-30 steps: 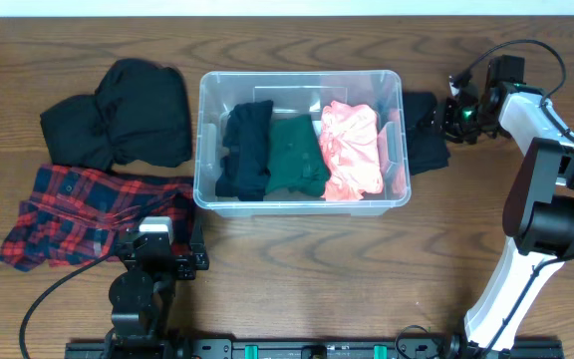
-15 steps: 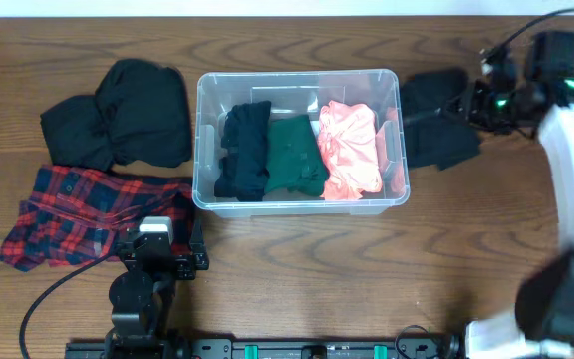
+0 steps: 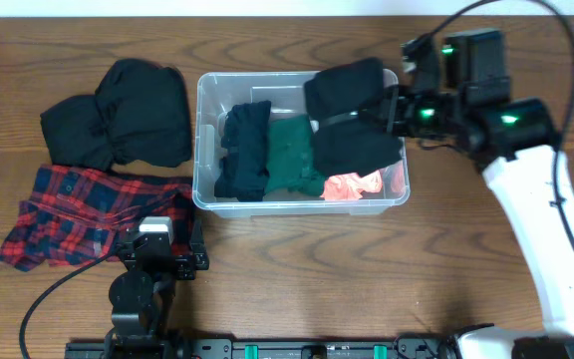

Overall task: Pack container
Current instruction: 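Lay the black garment on top of the pink one in the bin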

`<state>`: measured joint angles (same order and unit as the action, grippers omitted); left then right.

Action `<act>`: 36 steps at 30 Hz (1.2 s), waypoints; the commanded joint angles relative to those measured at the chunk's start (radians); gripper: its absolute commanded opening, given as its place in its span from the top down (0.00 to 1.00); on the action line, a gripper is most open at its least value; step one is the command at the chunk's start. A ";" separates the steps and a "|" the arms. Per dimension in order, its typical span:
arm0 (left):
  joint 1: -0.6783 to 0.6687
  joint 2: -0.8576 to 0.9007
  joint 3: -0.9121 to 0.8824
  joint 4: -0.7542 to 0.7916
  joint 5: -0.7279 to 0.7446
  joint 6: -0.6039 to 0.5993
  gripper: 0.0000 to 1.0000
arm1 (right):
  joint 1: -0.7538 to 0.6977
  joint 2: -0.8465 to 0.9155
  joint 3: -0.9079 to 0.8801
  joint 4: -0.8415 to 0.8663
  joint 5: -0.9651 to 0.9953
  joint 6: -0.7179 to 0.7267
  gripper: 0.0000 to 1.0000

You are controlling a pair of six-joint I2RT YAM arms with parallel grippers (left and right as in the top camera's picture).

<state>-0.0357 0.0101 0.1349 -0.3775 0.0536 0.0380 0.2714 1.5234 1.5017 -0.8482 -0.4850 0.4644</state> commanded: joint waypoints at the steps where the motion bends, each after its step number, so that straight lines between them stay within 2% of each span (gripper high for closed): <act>1: -0.002 -0.006 -0.021 -0.003 0.010 0.003 0.02 | 0.030 0.055 -0.029 0.047 0.071 0.142 0.99; 7: -0.002 -0.006 -0.021 -0.003 0.010 0.003 0.02 | 0.030 0.166 -0.085 0.115 0.134 0.249 0.99; 10: -0.002 -0.006 -0.021 -0.003 0.010 0.003 0.02 | 0.030 0.208 -0.127 0.169 0.153 0.246 0.98; 11: -0.002 -0.006 -0.021 -0.003 0.010 0.003 0.02 | 0.030 0.220 -0.133 0.176 0.155 0.231 0.90; 13: -0.002 -0.006 -0.021 -0.003 0.010 0.003 0.02 | 0.028 0.232 -0.133 0.175 0.172 0.194 0.64; 16: -0.002 -0.006 -0.021 -0.003 0.010 0.003 0.02 | 0.011 0.208 -0.120 0.147 0.257 0.147 0.49; 17: -0.002 -0.006 -0.021 -0.003 0.010 0.003 0.02 | 0.002 0.186 -0.107 0.122 0.303 0.146 0.48; 19: -0.002 -0.006 -0.021 -0.003 0.010 0.003 0.02 | -0.014 0.138 -0.082 0.090 0.367 0.116 0.48; 22: -0.002 -0.006 -0.021 -0.003 0.010 0.003 0.02 | -0.026 0.057 -0.056 0.064 0.411 0.081 0.57; 26: -0.002 -0.006 -0.021 -0.003 0.010 0.003 0.02 | 0.000 -0.011 -0.056 0.061 0.414 0.011 0.79; 27: -0.002 -0.006 -0.021 -0.003 0.010 0.003 0.02 | 0.018 -0.010 -0.056 0.054 0.415 0.003 0.82; 31: -0.002 -0.006 -0.021 -0.003 0.010 0.003 0.02 | 0.104 0.046 -0.084 0.053 0.430 0.002 0.89; 36: -0.002 -0.006 -0.021 -0.003 0.010 0.003 0.02 | 0.182 0.217 -0.099 0.067 0.494 0.010 0.90</act>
<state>-0.0357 0.0101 0.1349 -0.3775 0.0536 0.0376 0.4248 1.6386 1.4296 -0.7803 -0.0479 0.4889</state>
